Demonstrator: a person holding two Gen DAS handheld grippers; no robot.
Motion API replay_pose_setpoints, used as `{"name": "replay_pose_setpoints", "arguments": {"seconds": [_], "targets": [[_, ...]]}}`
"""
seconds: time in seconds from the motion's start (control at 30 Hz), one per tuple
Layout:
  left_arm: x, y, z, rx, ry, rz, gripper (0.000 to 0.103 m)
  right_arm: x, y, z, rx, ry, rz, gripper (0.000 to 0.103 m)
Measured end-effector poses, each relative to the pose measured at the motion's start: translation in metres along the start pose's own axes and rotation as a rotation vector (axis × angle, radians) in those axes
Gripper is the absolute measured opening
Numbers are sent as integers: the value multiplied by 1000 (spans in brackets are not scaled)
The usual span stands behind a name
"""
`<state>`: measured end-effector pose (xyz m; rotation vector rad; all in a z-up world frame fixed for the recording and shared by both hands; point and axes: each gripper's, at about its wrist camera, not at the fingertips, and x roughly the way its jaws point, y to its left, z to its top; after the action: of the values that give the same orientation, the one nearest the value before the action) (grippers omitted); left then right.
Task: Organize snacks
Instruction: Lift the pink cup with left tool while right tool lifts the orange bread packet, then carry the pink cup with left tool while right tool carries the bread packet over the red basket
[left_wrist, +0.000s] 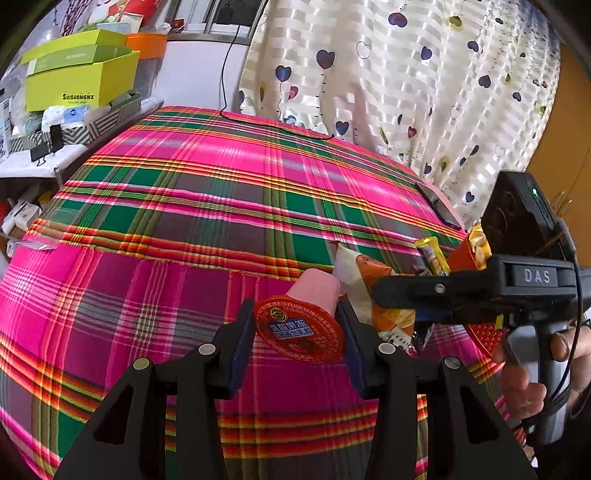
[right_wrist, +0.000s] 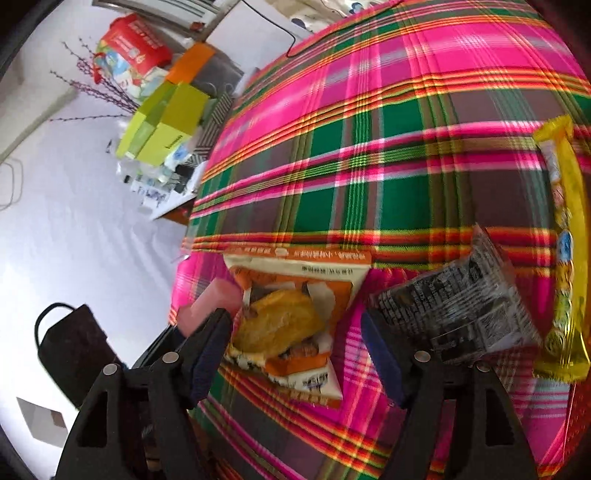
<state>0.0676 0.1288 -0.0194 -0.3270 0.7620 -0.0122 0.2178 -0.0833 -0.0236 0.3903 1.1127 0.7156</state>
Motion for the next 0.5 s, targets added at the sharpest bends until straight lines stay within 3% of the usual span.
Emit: {"name": "replay_pose_setpoints", "arguments": {"seconds": [0.13, 0.23, 0.5], "targets": [[-2, 4, -3, -11, -1, 5, 45, 15, 10, 4, -37, 23, -59, 72], [-6, 8, -5, -20, -8, 17, 45, 17, 16, 3, -69, 21, -61, 54], [-20, 7, -7, -34, -30, 76, 45, 1, 25, -4, -154, -45, -112, 52]]}}
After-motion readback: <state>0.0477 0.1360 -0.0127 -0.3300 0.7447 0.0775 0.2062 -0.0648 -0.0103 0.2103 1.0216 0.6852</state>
